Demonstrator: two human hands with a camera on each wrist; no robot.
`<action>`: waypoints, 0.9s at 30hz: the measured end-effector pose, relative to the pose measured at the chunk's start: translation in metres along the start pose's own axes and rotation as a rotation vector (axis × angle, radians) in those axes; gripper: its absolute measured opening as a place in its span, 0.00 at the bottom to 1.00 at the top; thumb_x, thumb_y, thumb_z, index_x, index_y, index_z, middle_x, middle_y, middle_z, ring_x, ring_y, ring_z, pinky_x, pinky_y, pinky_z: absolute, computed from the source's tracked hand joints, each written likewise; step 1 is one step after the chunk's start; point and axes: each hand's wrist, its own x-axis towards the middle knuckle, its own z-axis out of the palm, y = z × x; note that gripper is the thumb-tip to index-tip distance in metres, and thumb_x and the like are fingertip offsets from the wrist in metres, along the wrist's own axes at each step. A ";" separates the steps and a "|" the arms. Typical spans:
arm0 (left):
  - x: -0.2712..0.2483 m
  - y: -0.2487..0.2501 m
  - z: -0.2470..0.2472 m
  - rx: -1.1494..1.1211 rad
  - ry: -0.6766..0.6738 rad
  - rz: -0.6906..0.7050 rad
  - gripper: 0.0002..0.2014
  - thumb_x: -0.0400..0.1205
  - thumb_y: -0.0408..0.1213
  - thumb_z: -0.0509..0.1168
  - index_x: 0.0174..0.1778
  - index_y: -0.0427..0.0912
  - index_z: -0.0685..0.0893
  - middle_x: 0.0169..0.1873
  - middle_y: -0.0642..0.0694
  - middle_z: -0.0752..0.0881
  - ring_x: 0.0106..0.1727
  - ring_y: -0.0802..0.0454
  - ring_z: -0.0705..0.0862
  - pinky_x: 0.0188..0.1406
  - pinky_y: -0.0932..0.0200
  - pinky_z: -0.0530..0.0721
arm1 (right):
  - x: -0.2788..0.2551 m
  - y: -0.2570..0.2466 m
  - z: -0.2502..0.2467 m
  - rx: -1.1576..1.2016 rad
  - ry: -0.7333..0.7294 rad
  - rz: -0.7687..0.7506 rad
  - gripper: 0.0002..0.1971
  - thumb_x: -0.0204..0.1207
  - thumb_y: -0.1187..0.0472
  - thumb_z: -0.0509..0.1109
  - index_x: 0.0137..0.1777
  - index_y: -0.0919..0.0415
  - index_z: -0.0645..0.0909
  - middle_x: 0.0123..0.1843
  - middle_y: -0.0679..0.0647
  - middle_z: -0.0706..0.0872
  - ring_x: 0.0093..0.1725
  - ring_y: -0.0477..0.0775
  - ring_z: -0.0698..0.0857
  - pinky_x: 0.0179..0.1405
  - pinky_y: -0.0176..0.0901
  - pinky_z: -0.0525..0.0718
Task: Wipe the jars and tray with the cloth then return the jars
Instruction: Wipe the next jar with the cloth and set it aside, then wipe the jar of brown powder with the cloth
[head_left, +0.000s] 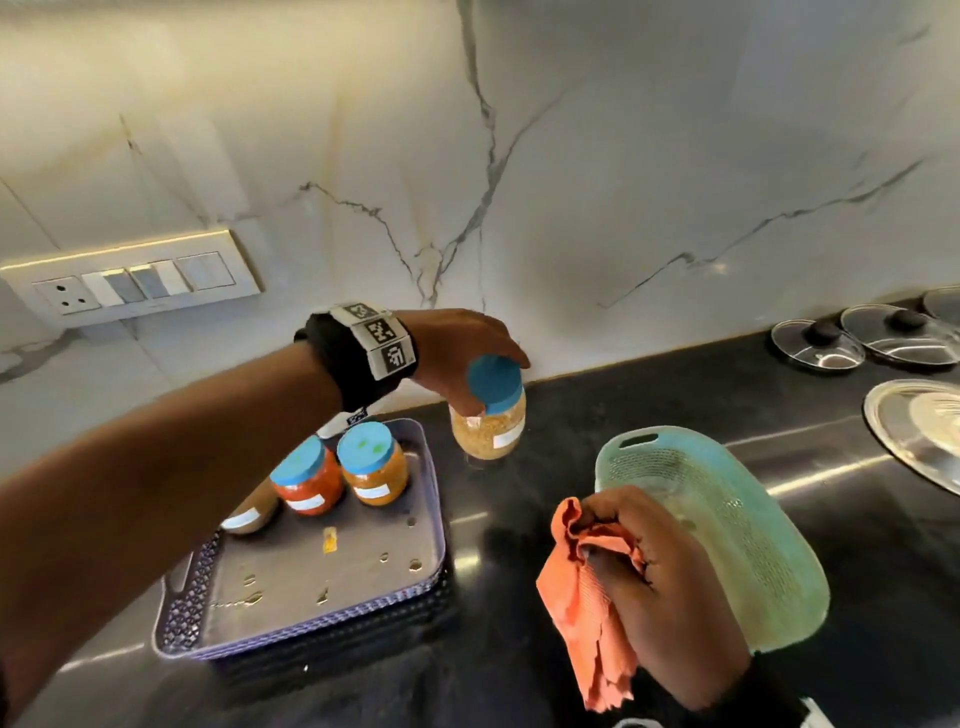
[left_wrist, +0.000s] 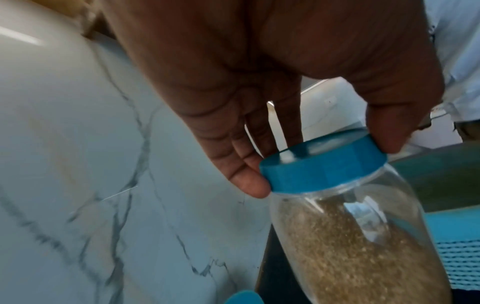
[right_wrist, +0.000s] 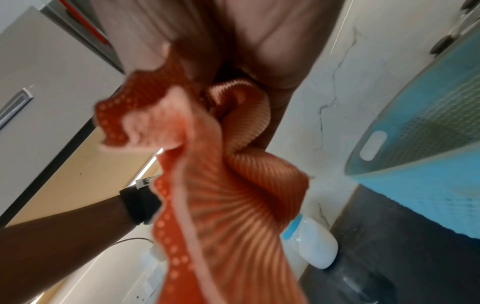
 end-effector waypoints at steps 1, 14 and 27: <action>0.019 0.001 -0.004 0.023 -0.011 0.014 0.36 0.74 0.46 0.77 0.80 0.55 0.74 0.70 0.49 0.80 0.70 0.47 0.78 0.65 0.56 0.74 | 0.000 0.004 -0.006 -0.009 0.024 0.002 0.14 0.71 0.64 0.69 0.50 0.43 0.83 0.49 0.37 0.86 0.53 0.39 0.85 0.52 0.22 0.77; 0.195 -0.014 0.027 0.275 -0.284 0.109 0.39 0.71 0.35 0.79 0.79 0.52 0.72 0.71 0.46 0.76 0.70 0.41 0.79 0.66 0.45 0.81 | 0.000 0.038 -0.037 0.021 0.154 0.158 0.16 0.66 0.64 0.71 0.48 0.41 0.83 0.46 0.41 0.89 0.49 0.46 0.88 0.45 0.33 0.83; 0.219 -0.031 0.068 0.270 -0.344 0.082 0.40 0.71 0.33 0.81 0.78 0.52 0.72 0.70 0.46 0.76 0.66 0.40 0.81 0.63 0.43 0.85 | 0.020 0.034 -0.036 0.074 0.208 0.119 0.09 0.68 0.54 0.67 0.46 0.42 0.84 0.42 0.42 0.88 0.44 0.46 0.88 0.42 0.25 0.80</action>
